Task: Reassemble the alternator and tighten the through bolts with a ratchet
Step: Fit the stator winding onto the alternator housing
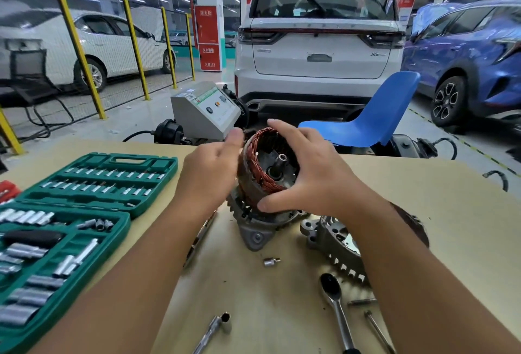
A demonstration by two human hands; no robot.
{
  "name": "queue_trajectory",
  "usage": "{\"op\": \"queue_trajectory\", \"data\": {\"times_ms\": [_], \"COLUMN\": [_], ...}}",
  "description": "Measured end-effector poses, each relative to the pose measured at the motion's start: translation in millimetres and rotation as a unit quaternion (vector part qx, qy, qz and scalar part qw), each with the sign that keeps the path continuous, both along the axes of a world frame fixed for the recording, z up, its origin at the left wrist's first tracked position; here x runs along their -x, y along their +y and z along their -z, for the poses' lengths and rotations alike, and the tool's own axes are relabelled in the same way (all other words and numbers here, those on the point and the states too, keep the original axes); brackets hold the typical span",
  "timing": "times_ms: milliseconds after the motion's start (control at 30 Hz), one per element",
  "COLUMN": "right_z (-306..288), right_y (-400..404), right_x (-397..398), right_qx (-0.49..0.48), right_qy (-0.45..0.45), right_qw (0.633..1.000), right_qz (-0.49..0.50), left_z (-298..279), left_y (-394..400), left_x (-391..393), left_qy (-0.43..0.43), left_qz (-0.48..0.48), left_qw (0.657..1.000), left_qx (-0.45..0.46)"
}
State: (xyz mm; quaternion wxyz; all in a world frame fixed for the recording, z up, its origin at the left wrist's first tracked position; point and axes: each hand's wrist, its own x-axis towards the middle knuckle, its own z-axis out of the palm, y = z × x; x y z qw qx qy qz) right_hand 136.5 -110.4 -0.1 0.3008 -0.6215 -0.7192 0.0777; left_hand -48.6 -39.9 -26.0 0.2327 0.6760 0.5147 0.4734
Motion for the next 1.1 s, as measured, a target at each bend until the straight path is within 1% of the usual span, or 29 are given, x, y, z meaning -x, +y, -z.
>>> {"op": "queue_trajectory", "data": {"times_ms": [33,100,133,167,233,300,400,500,600,700,767,833,900,1000,1100], "right_z": [0,-2,-3,-3,-2,-3,-17,-40,-58,-60,-52,-40,-23,8,28], "right_y": [0,0,-1,0,-1,-2,-8,-18,-39,-69,-93,-117,-140,-168,-182], "right_x": [2,4,4,5,10,12,6,-9,-27,-52,-69,-85,-97,-112,-124], "right_qx": [-0.005,-0.011,-0.016,-0.024,-0.038,-0.050,-0.067,-0.094,-0.137,-0.157,-0.170,-0.191,-0.212,-0.234,-0.221], "right_qy": [0.003,0.023,0.027,0.029,0.040,0.079,0.176,0.276,0.352,0.419,0.418,0.404,0.413,0.435,0.468], "right_qw": [1.000,1.000,0.999,0.999,0.998,0.995,0.981,0.955,0.922,0.886,0.878,0.869,0.853,0.827,0.812], "right_qz": [0.004,0.008,0.012,0.018,0.033,0.038,0.039,0.053,0.087,0.120,0.163,0.210,0.238,0.267,0.271], "left_z": [4,15,20,24,29,32,36,43,46,50,52,53,52,47,38], "left_y": [5,15,19,22,21,18,12,13,12,10,9,9,6,-4,-14], "left_x": [4,9,10,8,2,-3,-8,-13,-17,-15,-16,-20,-22,-23,-24], "left_qy": [-0.010,0.041,0.054,0.040,-0.020,-0.069,-0.137,-0.174,-0.165,-0.161,-0.169,-0.195,-0.222,-0.260,-0.280], "left_qz": [-0.026,-0.062,-0.054,-0.030,0.023,0.049,0.070,0.054,0.031,0.025,0.027,0.017,0.012,0.018,0.033], "left_qw": [1.000,0.995,0.992,0.987,0.970,0.956,0.936,0.934,0.949,0.957,0.956,0.950,0.943,0.928,0.913], "left_qx": [0.013,0.062,0.104,0.155,0.243,0.282,0.317,0.307,0.268,0.241,0.238,0.242,0.247,0.266,0.293]}}
